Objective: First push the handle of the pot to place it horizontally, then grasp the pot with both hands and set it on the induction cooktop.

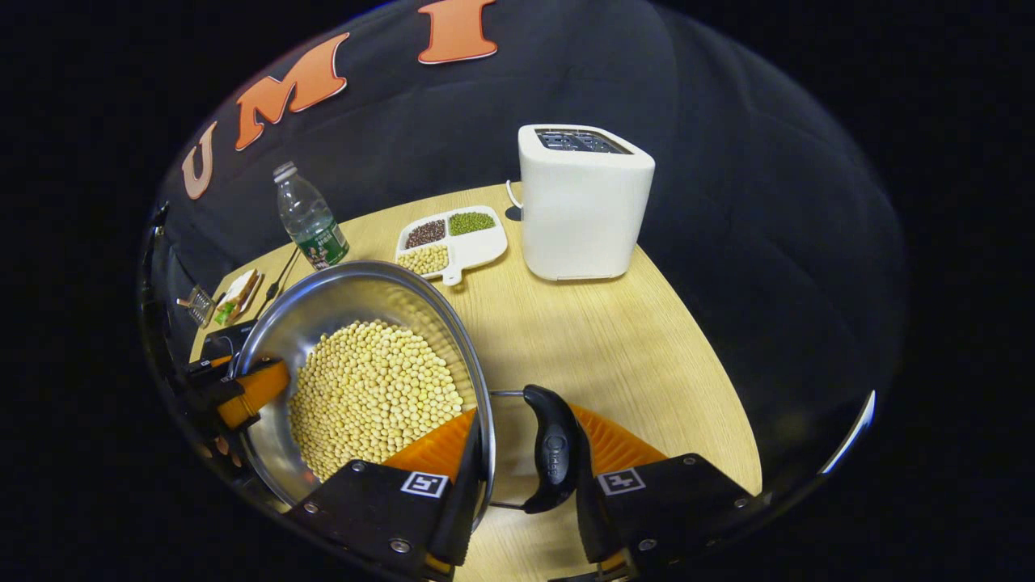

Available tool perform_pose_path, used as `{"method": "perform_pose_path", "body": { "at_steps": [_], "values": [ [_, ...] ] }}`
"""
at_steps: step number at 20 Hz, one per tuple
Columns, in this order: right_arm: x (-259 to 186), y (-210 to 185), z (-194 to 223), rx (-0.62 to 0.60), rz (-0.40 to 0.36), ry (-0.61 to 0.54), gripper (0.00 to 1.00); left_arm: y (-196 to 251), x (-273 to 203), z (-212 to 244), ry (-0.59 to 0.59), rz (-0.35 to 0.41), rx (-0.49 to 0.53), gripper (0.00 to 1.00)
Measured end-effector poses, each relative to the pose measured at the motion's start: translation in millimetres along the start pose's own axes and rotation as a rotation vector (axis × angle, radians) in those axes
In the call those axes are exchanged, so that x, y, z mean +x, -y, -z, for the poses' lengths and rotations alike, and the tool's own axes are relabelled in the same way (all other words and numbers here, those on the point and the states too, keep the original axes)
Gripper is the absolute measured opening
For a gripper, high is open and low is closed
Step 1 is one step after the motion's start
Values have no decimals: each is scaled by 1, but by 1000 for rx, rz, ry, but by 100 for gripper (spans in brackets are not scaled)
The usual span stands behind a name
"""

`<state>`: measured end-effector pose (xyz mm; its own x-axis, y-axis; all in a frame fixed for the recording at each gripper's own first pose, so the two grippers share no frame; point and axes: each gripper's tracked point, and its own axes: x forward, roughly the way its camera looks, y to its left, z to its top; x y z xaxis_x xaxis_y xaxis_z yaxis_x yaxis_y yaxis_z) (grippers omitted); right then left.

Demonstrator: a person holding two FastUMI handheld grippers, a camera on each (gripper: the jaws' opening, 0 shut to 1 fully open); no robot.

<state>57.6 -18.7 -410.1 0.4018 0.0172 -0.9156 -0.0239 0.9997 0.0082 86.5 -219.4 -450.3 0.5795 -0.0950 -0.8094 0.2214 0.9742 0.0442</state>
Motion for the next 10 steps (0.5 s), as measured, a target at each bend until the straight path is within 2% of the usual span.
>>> {"method": "perform_pose_path", "body": {
  "at_steps": [7,8,10],
  "values": [
    [8,-4,0,-46,-45,76,53,-49,-41,-18,51,-47,-47,78],
    [11,-5,1,-56,-57,81,53,-60,-48,-19,56,-59,-52,81],
    [17,-6,3,-72,-83,86,52,-84,-63,-20,65,-84,-65,78]
  ]
}}
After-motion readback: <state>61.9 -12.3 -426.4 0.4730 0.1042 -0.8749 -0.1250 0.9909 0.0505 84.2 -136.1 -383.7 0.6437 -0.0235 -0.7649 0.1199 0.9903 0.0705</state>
